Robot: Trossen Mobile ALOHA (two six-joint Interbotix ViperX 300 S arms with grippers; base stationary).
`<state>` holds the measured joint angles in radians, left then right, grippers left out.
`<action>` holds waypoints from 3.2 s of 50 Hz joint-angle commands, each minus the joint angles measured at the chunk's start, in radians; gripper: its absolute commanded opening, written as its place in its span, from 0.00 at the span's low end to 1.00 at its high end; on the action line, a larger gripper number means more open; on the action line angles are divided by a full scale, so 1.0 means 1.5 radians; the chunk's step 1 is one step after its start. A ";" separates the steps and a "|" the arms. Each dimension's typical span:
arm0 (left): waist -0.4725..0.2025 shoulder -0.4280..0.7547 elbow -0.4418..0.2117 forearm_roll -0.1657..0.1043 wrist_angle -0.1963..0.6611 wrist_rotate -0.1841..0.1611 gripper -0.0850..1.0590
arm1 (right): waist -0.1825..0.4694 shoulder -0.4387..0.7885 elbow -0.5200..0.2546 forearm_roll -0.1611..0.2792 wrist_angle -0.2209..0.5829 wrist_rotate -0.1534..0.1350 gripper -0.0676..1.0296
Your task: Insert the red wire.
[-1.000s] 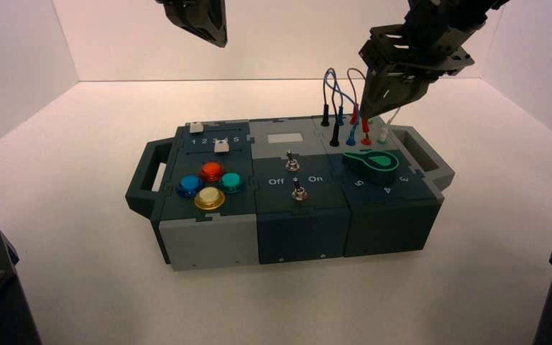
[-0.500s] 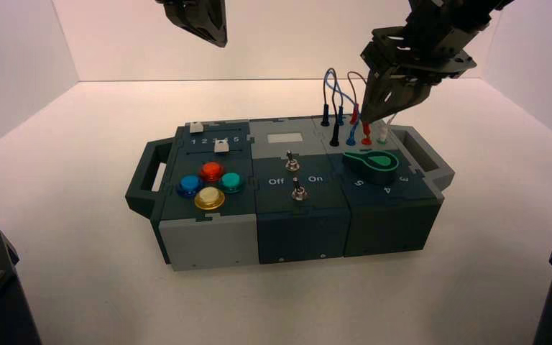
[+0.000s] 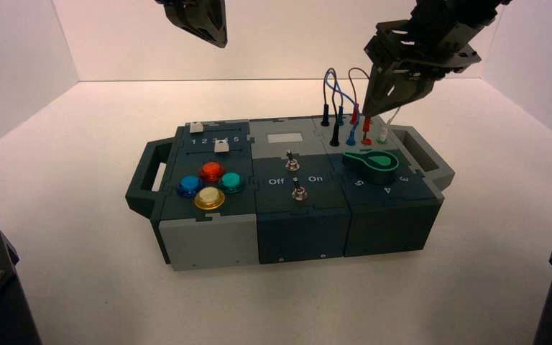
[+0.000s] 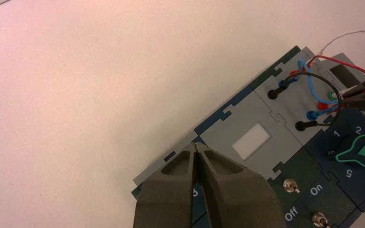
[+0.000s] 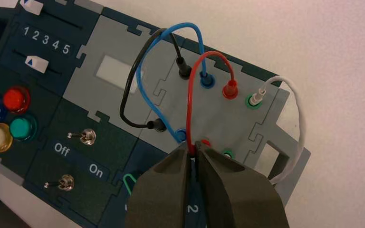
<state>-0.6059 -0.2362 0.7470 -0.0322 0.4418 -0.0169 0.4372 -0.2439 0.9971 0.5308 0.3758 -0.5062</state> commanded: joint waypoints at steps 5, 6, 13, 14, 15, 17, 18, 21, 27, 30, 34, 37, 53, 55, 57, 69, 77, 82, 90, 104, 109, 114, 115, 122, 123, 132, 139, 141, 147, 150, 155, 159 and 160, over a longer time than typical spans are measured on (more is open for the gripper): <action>0.003 -0.005 -0.017 0.001 -0.006 0.003 0.05 | -0.010 -0.010 -0.010 -0.004 -0.007 0.002 0.04; 0.003 -0.005 -0.017 0.001 -0.006 0.003 0.05 | -0.011 -0.010 -0.011 -0.004 -0.008 0.002 0.04; 0.003 -0.006 -0.017 0.001 -0.006 0.005 0.05 | -0.011 -0.010 -0.013 -0.007 -0.009 0.002 0.04; 0.003 -0.006 -0.017 0.001 -0.006 0.005 0.05 | -0.011 -0.010 -0.013 -0.007 -0.010 0.002 0.04; 0.003 -0.005 -0.017 0.001 -0.006 0.006 0.05 | -0.011 -0.010 -0.013 -0.007 -0.010 0.002 0.04; 0.003 -0.005 -0.017 0.001 -0.006 0.005 0.05 | -0.011 -0.010 -0.013 -0.007 -0.013 0.002 0.04; 0.003 -0.005 -0.018 0.000 -0.006 0.006 0.05 | -0.011 -0.009 -0.013 -0.007 -0.013 0.002 0.04; 0.003 -0.005 -0.018 0.001 -0.006 0.006 0.05 | -0.011 -0.008 -0.013 -0.007 -0.015 0.002 0.04; 0.003 -0.004 -0.018 0.001 -0.006 0.006 0.05 | -0.011 -0.005 -0.013 -0.008 -0.019 0.002 0.04; 0.003 -0.003 -0.018 0.001 -0.006 0.006 0.05 | -0.011 -0.004 -0.014 -0.008 -0.021 0.002 0.04; 0.003 -0.003 -0.018 0.001 -0.006 0.006 0.05 | -0.011 0.001 -0.014 -0.009 -0.024 0.001 0.04; 0.003 -0.003 -0.018 0.001 -0.006 0.006 0.05 | -0.012 0.003 -0.014 -0.009 -0.025 0.001 0.04; 0.003 -0.003 -0.018 0.001 -0.006 0.006 0.05 | -0.014 0.008 -0.015 -0.011 -0.031 0.001 0.04; 0.003 -0.003 -0.018 0.001 -0.006 0.006 0.05 | -0.016 0.008 -0.015 -0.011 -0.031 0.001 0.04; 0.003 -0.003 -0.018 0.001 -0.006 0.005 0.05 | -0.019 0.008 -0.015 -0.011 -0.030 0.001 0.04; 0.003 -0.003 -0.017 0.000 -0.006 0.006 0.05 | -0.025 0.009 -0.017 -0.011 -0.030 0.001 0.04; 0.003 -0.003 -0.018 0.001 -0.006 0.006 0.05 | -0.026 0.012 -0.017 -0.011 -0.028 0.001 0.04; 0.003 -0.003 -0.019 0.001 -0.006 0.007 0.05 | -0.025 0.012 -0.018 -0.011 -0.026 0.001 0.04; 0.003 -0.001 -0.019 0.001 -0.006 0.007 0.05 | -0.025 0.013 -0.018 -0.010 -0.025 0.000 0.04; 0.003 -0.001 -0.019 0.001 -0.006 0.007 0.05 | -0.022 0.020 -0.020 -0.011 -0.026 0.000 0.04; 0.004 -0.001 -0.019 0.001 -0.006 0.007 0.05 | -0.022 0.022 -0.021 -0.010 -0.025 0.000 0.04; 0.004 -0.001 -0.018 0.001 -0.006 0.006 0.05 | -0.019 0.026 -0.020 -0.010 -0.025 0.000 0.04; 0.005 -0.001 -0.019 0.001 -0.006 0.007 0.05 | -0.018 0.026 -0.020 -0.010 -0.025 0.000 0.04; 0.004 -0.001 -0.018 0.001 -0.006 0.007 0.05 | -0.015 0.028 -0.019 -0.010 -0.024 0.000 0.04; 0.005 -0.001 -0.018 0.001 -0.006 0.007 0.05 | -0.015 0.028 -0.019 -0.010 -0.024 0.001 0.04; 0.006 -0.001 -0.019 0.001 -0.006 0.007 0.05 | -0.016 0.026 -0.025 -0.012 -0.024 -0.002 0.04; 0.007 -0.001 -0.019 0.001 -0.006 0.007 0.05 | -0.017 0.025 -0.028 -0.016 -0.026 -0.002 0.04; 0.007 -0.001 -0.019 0.000 -0.006 0.007 0.05 | -0.017 0.025 -0.028 -0.017 -0.027 -0.002 0.04; 0.008 -0.001 -0.019 0.001 -0.006 0.007 0.05 | -0.018 0.024 -0.029 -0.019 -0.029 -0.002 0.04; 0.008 -0.001 -0.019 0.001 -0.006 0.007 0.05 | -0.019 0.022 -0.031 -0.021 -0.029 -0.002 0.04; 0.008 0.000 -0.019 0.001 -0.006 0.007 0.05 | -0.019 0.022 -0.033 -0.024 -0.030 -0.002 0.04; 0.008 0.000 -0.019 0.001 -0.006 0.007 0.05 | -0.020 0.022 -0.034 -0.026 -0.031 -0.002 0.04; 0.008 0.001 -0.020 0.001 -0.006 0.007 0.05 | -0.020 0.022 -0.035 -0.026 -0.031 -0.002 0.04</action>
<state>-0.5983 -0.2286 0.7470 -0.0337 0.4418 -0.0123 0.4080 -0.1979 0.9741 0.4970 0.3375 -0.5077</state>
